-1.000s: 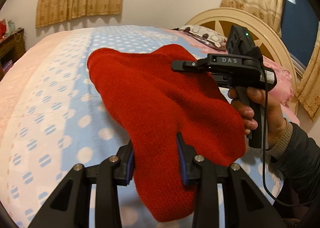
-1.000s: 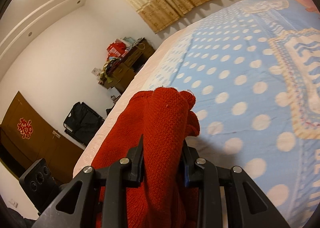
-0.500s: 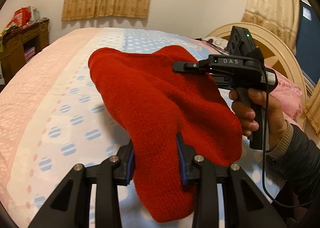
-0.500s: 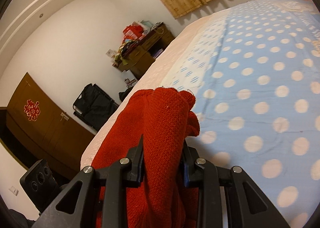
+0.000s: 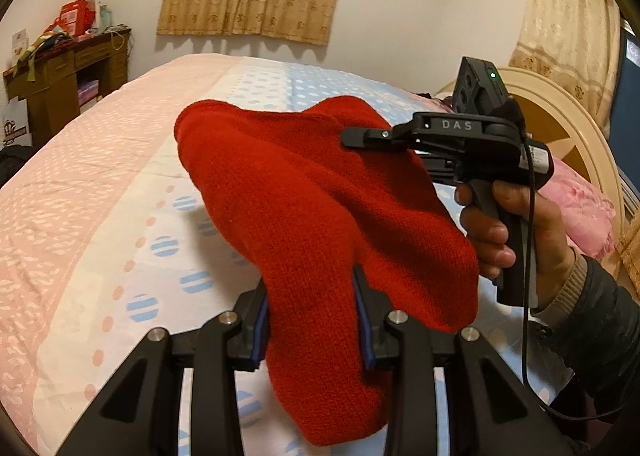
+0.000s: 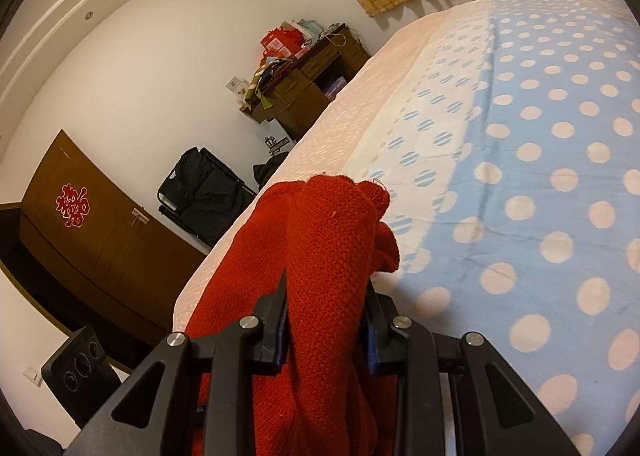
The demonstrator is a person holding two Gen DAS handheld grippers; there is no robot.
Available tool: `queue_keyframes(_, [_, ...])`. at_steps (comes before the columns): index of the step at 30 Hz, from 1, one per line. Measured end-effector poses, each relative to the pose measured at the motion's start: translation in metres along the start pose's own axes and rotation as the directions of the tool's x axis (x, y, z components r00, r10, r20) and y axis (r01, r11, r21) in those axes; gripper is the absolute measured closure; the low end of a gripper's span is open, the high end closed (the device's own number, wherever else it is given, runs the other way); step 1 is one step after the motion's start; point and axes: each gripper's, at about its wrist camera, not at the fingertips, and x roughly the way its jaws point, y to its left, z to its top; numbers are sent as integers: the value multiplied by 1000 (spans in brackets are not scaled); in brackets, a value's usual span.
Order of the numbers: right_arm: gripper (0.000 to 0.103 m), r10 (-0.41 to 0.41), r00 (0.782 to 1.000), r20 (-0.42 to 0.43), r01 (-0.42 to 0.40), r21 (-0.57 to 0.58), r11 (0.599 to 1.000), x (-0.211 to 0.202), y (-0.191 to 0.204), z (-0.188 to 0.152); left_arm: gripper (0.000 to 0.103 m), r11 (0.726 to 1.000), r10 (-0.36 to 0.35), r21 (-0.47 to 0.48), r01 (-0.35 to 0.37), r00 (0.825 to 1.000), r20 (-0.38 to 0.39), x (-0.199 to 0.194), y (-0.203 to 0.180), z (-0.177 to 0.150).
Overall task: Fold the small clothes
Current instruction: 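Close the right tool on the bundle edge and hold it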
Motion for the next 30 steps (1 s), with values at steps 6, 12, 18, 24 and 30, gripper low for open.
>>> queue_keyframes(6, [73, 5, 1000, -31, -5, -9, 1000, 21, 11, 7, 67, 999, 20, -34, -20, 1000, 8, -4, 10, -8])
queue_keyframes(12, [73, 3, 998, -56, -4, -24, 1000, 42, 19, 7, 67, 997, 34, -69, -33, 999, 8, -7, 19, -16])
queue_keyframes(18, [73, 12, 996, -92, -14, -21, 1000, 67, 21, 5, 67, 993, 48, -104, -49, 999, -9, -7, 29, -24])
queue_keyframes(24, [73, 11, 993, -114, -14, -28, 1000, 86, 26, 6, 67, 991, 63, -120, -65, 998, -16, -9, 35, -30])
queue_keyframes(30, [73, 10, 989, -145, -15, -28, 999, 103, 27, 3, 67, 985, 66, -158, -72, 997, -46, -6, 46, -45])
